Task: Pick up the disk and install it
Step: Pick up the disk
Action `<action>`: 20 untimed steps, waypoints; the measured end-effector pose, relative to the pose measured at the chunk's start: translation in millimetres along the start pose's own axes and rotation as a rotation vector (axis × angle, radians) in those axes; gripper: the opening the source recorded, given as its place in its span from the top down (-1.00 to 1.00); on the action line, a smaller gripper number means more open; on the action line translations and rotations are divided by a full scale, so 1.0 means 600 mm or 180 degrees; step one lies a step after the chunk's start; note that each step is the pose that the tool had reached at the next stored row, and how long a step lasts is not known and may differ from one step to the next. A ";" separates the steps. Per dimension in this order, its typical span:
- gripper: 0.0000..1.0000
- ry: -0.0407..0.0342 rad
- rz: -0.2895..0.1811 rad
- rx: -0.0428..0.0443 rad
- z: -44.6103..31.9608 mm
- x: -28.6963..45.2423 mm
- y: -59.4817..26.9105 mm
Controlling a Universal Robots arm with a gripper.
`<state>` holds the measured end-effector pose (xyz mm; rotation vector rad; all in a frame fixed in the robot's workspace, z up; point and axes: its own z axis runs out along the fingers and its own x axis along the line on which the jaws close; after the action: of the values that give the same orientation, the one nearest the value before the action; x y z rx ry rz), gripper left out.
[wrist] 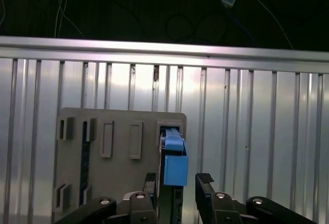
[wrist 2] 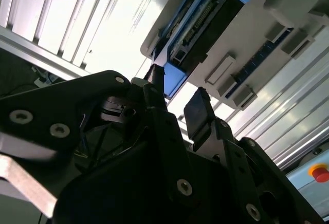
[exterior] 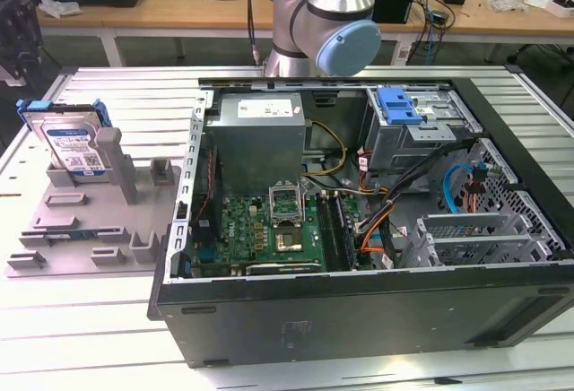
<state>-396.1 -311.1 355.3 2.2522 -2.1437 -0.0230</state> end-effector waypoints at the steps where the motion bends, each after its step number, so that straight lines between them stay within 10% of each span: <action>1: 0.13 0.0000 0.0000 0.0000 0.002 0.000 0.000; 20: 0.13 0.0000 0.0000 0.0000 0.018 0.000 0.001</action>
<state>-397.0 -311.1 344.7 2.2522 -2.1436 -0.0230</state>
